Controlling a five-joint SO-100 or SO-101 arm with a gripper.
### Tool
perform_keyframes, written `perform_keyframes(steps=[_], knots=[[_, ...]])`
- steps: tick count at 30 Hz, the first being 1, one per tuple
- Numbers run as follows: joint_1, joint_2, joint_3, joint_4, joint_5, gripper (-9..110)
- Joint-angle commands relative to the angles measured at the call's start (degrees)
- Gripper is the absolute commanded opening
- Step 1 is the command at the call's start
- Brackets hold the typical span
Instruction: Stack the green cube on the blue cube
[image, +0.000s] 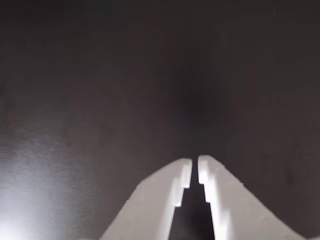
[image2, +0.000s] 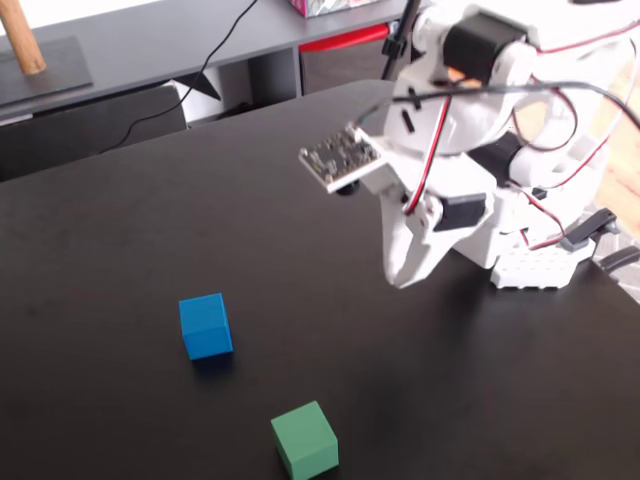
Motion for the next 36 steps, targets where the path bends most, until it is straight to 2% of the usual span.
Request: perform_keyframes(steps=[1,12,19,23,36], knots=[[-2.8,-7.0,-11.8,-1.8,2.0,0],[-8.6,-26.9,-25.8,-7.6,5.9,7],[-5.8,-35.8,-27.5,-17.6,4.7,40],[-3.9,-38.8,-24.9,-25.3,2.3,49],[2.8,-48.3,-21.9,-38.8,-4.7,52]])
